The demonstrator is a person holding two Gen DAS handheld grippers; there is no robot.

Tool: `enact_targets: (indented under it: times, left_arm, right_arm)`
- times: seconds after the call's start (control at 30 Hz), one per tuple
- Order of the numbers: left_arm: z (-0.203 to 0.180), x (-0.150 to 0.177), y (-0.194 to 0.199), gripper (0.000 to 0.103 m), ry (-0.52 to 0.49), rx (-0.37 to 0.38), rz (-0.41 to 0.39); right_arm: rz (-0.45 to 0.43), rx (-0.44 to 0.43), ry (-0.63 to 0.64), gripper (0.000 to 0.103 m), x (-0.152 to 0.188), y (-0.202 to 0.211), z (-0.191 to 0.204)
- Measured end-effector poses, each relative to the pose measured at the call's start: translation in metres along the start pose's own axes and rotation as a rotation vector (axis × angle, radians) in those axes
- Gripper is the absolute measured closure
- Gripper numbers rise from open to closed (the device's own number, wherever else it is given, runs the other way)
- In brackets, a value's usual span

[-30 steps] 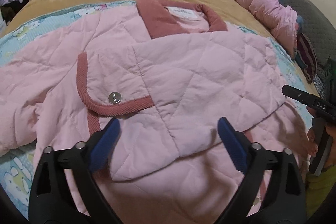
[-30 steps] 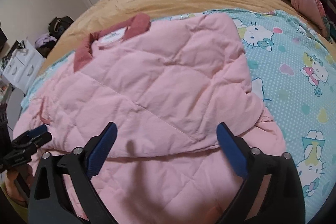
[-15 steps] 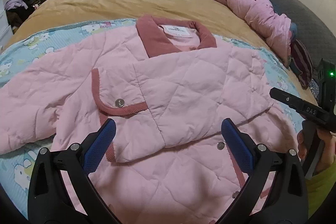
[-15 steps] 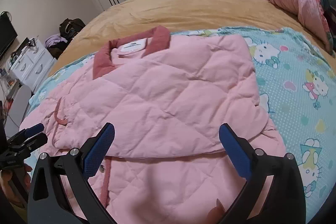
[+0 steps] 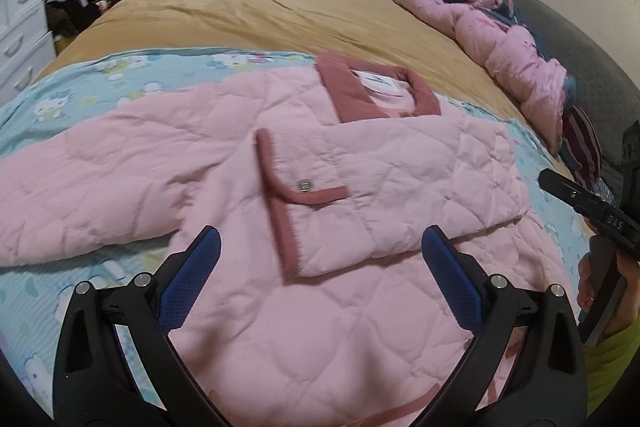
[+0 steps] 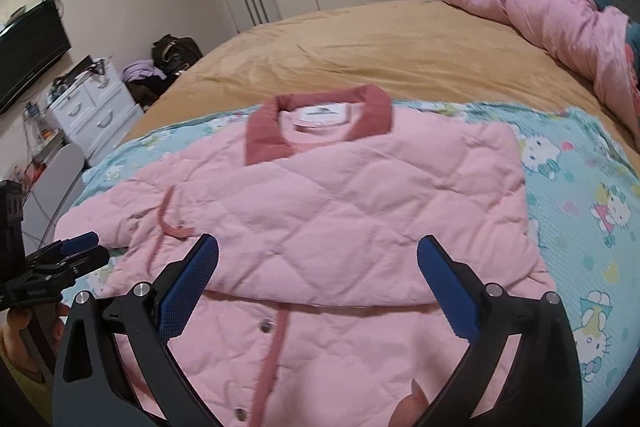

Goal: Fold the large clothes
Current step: 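Move the left tool to the other sleeve cuff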

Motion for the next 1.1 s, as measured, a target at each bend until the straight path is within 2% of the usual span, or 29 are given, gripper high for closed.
enact_targets:
  times: [0.23,0.5,0.73,1.1]
  left_arm:
    - [0.039,0.007,0.019,0.009,0.012,-0.056,-0.033]
    - [0.08,0.008,0.036,0.009,0.086,-0.071,-0.055]
    - [0.125,0.026,0.036,0.009,0.136,-0.146,-0.048]
    - [0.195,0.043,0.034,0.009,0.349,-0.156,-0.039]
  right_arm:
    - [-0.015,-0.028,0.044,0.004,-0.003,-0.002,0.037]
    - [-0.01,-0.049,0.067,0.004,-0.005,-0.007,0.072]
    - [0.003,-0.081,0.073,0.004,-0.001,-0.021,0.105]
    - [0.027,-0.105,0.129,0.004,-0.001,-0.043,0.179]
Point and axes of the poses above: each gripper's, at about its wrist camera, not at the fingertips, and y roughly against the way its jaws point, z to its left, x to its underside, the point moved 9 cm from there along -y, roughly the way its jaws point, and after that the axes turned 9 degrees about -x, right-handed, at the moved point
